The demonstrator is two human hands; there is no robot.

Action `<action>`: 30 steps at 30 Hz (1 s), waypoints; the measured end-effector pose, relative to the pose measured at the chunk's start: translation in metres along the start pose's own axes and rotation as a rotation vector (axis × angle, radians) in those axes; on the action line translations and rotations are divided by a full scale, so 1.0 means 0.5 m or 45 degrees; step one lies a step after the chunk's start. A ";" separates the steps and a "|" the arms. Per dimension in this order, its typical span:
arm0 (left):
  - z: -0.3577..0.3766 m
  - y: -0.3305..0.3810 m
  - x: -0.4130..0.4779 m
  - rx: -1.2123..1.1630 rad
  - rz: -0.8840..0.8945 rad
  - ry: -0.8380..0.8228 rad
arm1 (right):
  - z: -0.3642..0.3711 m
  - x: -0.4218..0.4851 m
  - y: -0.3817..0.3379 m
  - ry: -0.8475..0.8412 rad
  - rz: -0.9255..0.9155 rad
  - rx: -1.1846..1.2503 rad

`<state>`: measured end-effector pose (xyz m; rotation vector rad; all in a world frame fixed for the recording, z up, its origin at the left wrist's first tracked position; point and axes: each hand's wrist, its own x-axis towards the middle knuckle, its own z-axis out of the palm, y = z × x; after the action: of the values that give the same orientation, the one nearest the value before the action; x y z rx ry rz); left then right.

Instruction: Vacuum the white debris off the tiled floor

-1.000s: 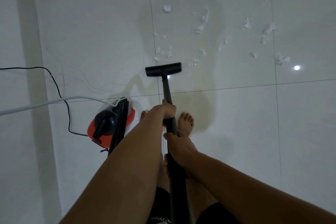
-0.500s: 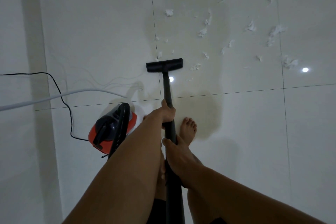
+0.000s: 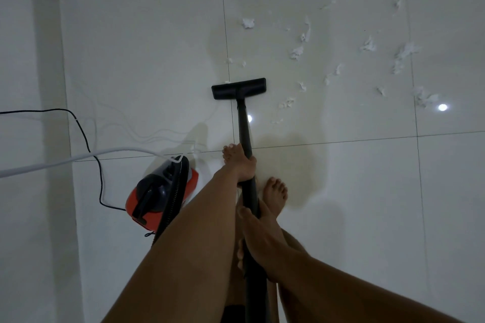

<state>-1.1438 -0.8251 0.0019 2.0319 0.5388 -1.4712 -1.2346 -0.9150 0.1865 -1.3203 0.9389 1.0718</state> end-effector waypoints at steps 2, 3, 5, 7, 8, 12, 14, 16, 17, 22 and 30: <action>-0.003 0.001 0.003 -0.001 0.022 0.017 | 0.006 0.006 -0.004 -0.006 0.009 -0.011; -0.005 0.000 0.007 -0.001 0.029 0.019 | 0.009 0.009 -0.004 -0.005 0.000 -0.013; -0.007 -0.002 0.010 -0.007 0.028 0.017 | 0.013 0.008 -0.010 0.000 -0.006 0.000; -0.011 -0.002 0.011 -0.017 0.030 0.023 | 0.015 0.009 -0.016 0.012 -0.024 -0.022; -0.015 -0.001 0.014 -0.024 0.032 0.028 | 0.014 0.012 -0.020 0.014 -0.030 -0.035; -0.038 0.011 0.031 -0.077 -0.009 0.005 | 0.010 0.025 -0.044 0.018 -0.023 -0.063; -0.051 0.019 0.033 -0.097 -0.026 -0.010 | 0.006 0.028 -0.058 0.014 -0.031 -0.063; -0.058 0.026 0.033 -0.100 -0.031 -0.004 | 0.005 0.027 -0.067 0.011 -0.047 -0.077; -0.060 0.027 0.034 -0.099 -0.028 0.003 | 0.005 0.028 -0.070 0.005 -0.055 -0.086; -0.066 0.031 0.037 -0.128 -0.014 -0.007 | 0.006 0.025 -0.083 0.017 -0.036 -0.064; -0.085 0.048 0.026 -0.144 0.021 0.019 | 0.004 0.015 -0.117 -0.025 -0.066 -0.096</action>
<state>-1.0942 -0.8156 0.0047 1.9564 0.5966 -1.3854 -1.1764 -0.9096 0.1952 -1.3866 0.8524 1.0870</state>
